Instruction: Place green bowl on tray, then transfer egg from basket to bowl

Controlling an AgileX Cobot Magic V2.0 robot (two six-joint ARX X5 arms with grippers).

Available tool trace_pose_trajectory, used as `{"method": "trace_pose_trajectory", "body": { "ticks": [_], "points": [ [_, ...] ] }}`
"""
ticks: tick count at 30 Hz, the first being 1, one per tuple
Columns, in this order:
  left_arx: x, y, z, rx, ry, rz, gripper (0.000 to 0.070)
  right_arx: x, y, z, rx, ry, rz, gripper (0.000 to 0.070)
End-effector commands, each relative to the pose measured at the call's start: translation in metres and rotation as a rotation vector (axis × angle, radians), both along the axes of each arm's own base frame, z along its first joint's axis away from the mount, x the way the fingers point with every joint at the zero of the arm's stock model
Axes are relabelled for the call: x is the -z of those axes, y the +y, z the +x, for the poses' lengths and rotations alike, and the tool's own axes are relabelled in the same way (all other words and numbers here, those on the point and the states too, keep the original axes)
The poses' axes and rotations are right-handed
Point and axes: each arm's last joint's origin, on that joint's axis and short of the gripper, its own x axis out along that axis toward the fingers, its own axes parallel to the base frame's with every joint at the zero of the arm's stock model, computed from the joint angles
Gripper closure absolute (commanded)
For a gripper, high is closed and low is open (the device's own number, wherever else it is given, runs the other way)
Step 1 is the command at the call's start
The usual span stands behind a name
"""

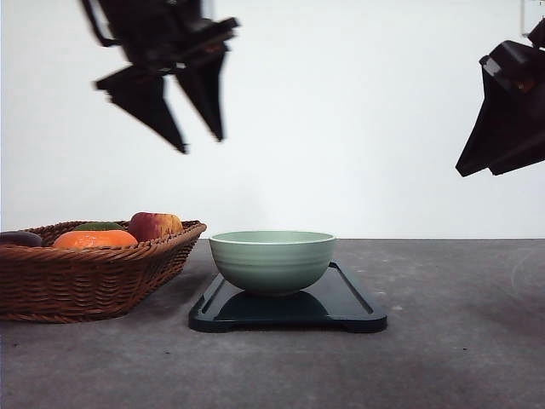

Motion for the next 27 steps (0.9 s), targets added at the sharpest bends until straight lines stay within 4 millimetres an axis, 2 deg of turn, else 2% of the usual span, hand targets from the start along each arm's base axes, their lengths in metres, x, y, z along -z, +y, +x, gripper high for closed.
{"method": "trace_pose_trajectory", "body": {
  "ticks": [1, 7, 14, 22, 27],
  "points": [
    [-0.002, 0.008, -0.006, -0.007, -0.019, -0.008, 0.035, -0.001, 0.002, 0.001, -0.008, -0.01, -0.002, 0.0426],
    [0.002, 0.05, -0.047, -0.082, -0.086, -0.045, 0.035, -0.002, 0.002, 0.001, -0.008, -0.013, -0.001, 0.0426],
    [0.024, 0.092, -0.104, -0.161, -0.134, -0.069, 0.035, -0.002, 0.002, 0.002, -0.009, -0.016, 0.001, 0.0426],
    [0.043, 0.124, -0.157, -0.261, -0.214, -0.108, 0.035, -0.002, 0.002, 0.002, -0.009, -0.016, 0.001, 0.0426],
    [0.038, 0.134, -0.179, -0.323, -0.304, -0.166, 0.035, -0.002, 0.002, 0.002, -0.008, -0.016, 0.001, 0.0426]
  ]
}}
